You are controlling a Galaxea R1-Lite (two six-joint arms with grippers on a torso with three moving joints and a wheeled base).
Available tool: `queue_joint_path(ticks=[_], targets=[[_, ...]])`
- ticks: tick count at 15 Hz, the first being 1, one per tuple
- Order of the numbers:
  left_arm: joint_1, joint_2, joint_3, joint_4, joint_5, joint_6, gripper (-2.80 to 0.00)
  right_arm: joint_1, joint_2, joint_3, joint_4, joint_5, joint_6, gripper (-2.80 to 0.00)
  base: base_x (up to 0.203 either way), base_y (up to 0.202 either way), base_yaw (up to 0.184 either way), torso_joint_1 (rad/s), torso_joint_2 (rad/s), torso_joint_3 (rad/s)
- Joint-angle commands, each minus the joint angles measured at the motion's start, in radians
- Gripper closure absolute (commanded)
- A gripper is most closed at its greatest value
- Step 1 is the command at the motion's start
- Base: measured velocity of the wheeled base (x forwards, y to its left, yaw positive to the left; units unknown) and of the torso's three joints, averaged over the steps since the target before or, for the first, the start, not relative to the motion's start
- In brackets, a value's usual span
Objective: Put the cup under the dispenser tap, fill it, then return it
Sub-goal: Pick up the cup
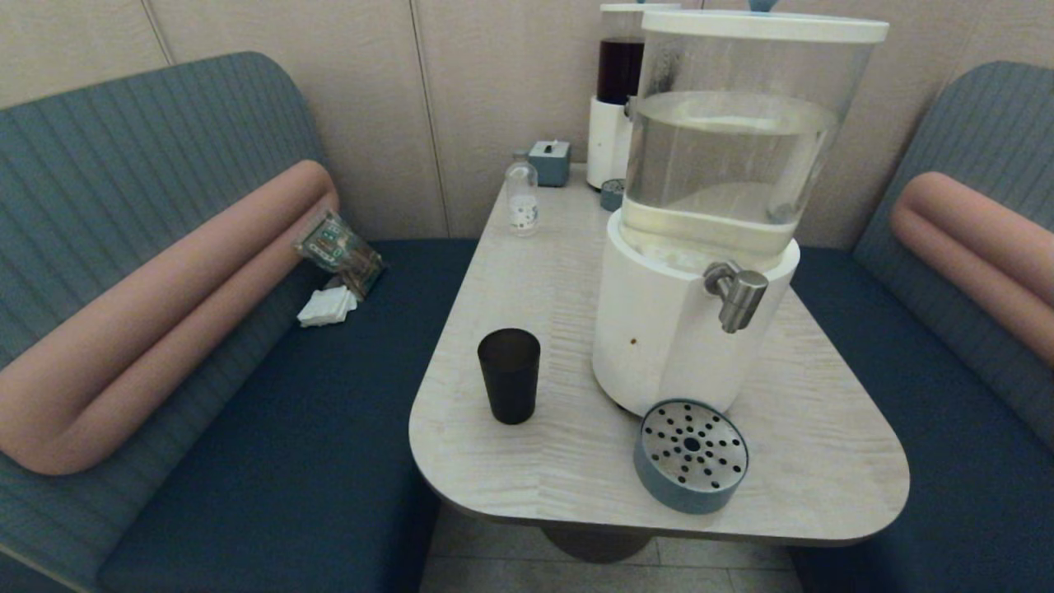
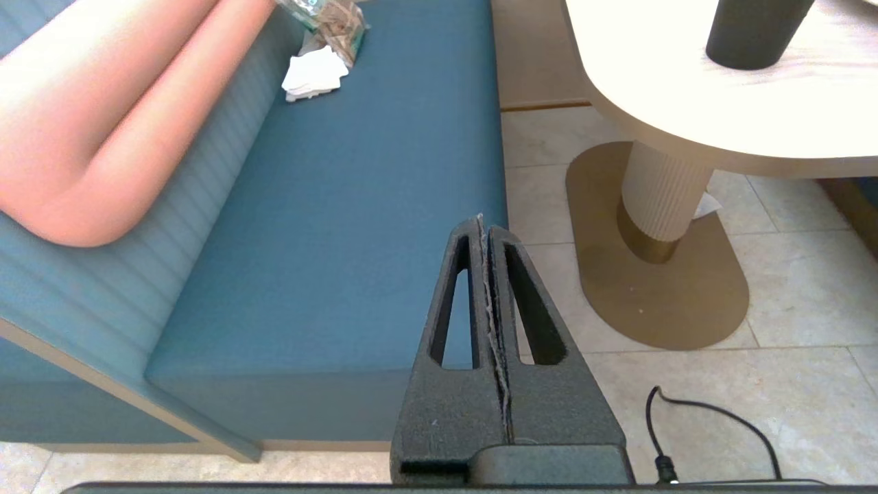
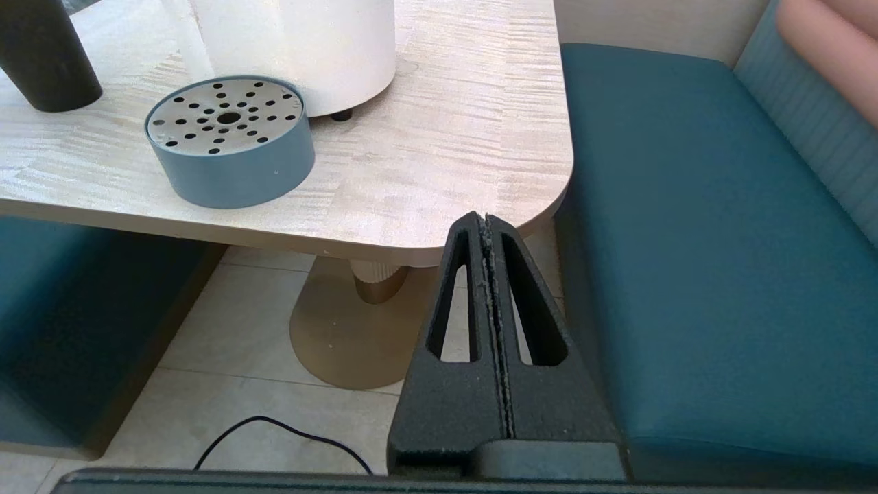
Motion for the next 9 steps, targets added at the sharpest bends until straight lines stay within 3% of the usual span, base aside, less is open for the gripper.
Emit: queue_joint_path(ticks=[1, 3, 9], targets=[[0.001, 0.002, 0.0, 0.001, 0.0, 0.008, 0.0, 0.0, -0.003, 0.014, -0.001, 0.0, -0.001, 0.0, 0.0, 0.0, 0.0, 0.0, 0.0, 0.0], [0.001, 0.002, -0.001, 0.005, -0.002, 0.042, 0.0, 0.0, -0.003, 0.015, -0.001, 0.0, -0.001, 0.0, 0.0, 0.0, 0.0, 0.0, 0.0, 0.0], [0.001, 0.002, -0.006, 0.016, -0.014, 0.036, 0.0, 0.0, -0.003, 0.014, -0.001, 0.0, -0.001, 0.0, 0.0, 0.0, 0.0, 0.0, 0.0, 0.0]])
